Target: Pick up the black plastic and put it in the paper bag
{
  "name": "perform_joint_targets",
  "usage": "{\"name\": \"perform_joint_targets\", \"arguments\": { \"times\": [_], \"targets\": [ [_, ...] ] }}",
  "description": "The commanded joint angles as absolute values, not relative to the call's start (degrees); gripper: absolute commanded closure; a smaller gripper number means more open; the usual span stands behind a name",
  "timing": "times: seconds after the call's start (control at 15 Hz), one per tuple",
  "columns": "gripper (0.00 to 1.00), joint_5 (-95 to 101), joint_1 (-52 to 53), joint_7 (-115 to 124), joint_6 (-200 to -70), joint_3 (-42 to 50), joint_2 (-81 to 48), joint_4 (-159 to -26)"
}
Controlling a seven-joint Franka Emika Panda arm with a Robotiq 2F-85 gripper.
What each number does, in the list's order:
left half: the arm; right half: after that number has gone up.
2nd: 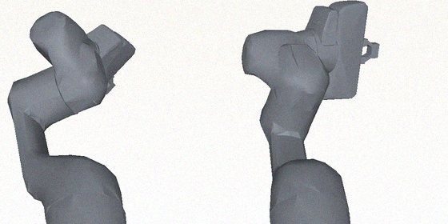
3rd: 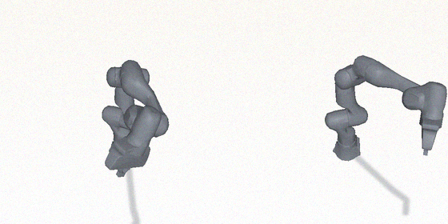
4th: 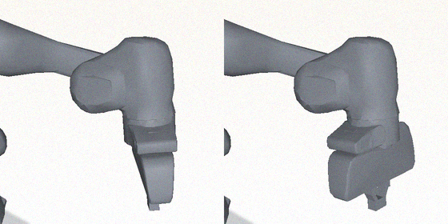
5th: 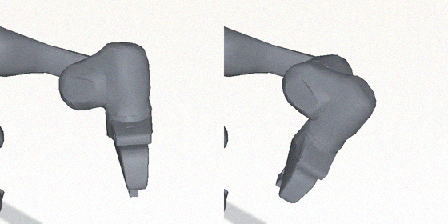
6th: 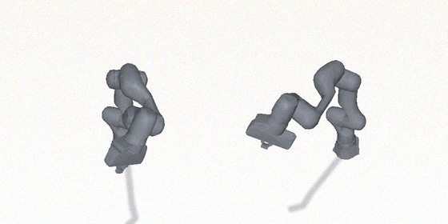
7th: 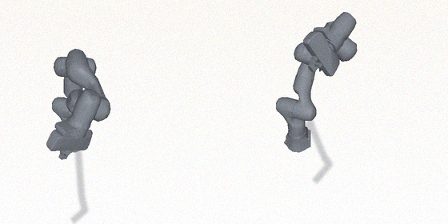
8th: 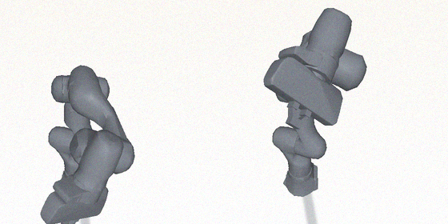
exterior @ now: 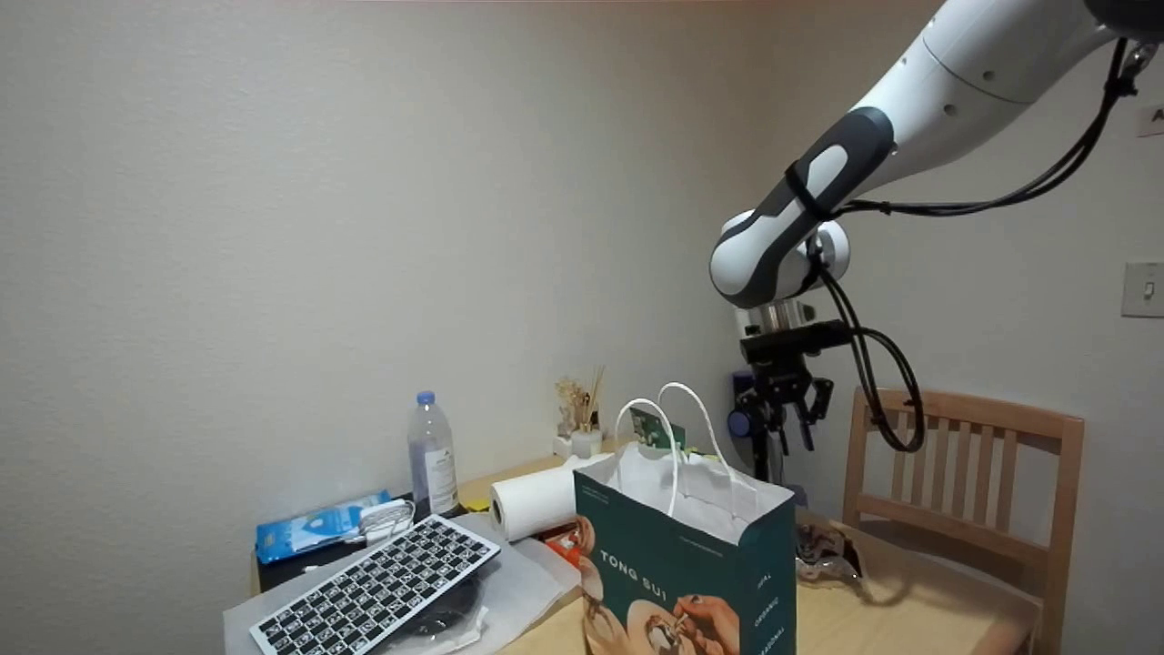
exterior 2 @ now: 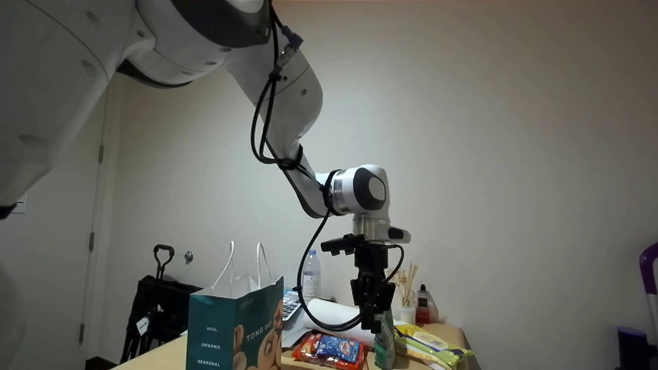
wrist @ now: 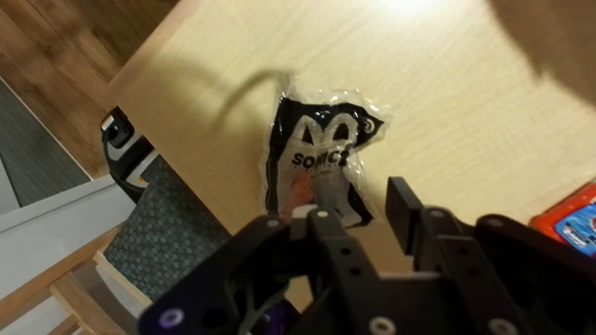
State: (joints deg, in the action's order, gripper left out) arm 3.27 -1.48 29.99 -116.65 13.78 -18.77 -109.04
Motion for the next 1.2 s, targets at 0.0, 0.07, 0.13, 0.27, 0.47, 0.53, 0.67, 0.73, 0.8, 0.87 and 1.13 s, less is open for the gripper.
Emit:
{"name": "perform_joint_targets", "arguments": {
  "times": [0.0, 0.07, 0.13, 0.27, 0.47, 0.53, 0.67, 0.73, 0.8, 0.87, 1.13],
  "targets": [
    [0.33, 2.6, -3.7, 30.1, -112.9, 13.2, -20.8, -110.4],
    [0.28, 2.3, -4.2, 29.2, -111.0, 13.1, -21.6, -110.4],
    [0.20, 3.1, -4.3, 29.6, -110.7, 13.4, -22.3, -110.0],
    [0.32, 3.4, -4.1, 30.1, -112.0, 13.2, -22.5, -109.9],
    [0.20, 3.4, -4.3, 30.1, -112.0, 13.3, -23.0, -109.9],
    [0.20, 3.4, -4.3, 30.1, -112.0, 13.3, -23.0, -109.9],
    [0.04, -0.4, -4.7, 30.5, -114.8, 12.3, -23.5, -112.3],
    [0.00, -1.8, -4.7, 31.0, -116.5, 12.0, -24.3, -113.1],
    [0.00, -2.8, -4.8, 31.0, -118.9, 11.9, -25.5, -114.5],
    [0.00, -3.3, -4.8, 30.3, -120.2, 11.8, -26.4, -115.4],
    [0.00, -0.9, -4.1, 28.6, -126.1, 12.6, -30.5, -118.0]
  ]
}}
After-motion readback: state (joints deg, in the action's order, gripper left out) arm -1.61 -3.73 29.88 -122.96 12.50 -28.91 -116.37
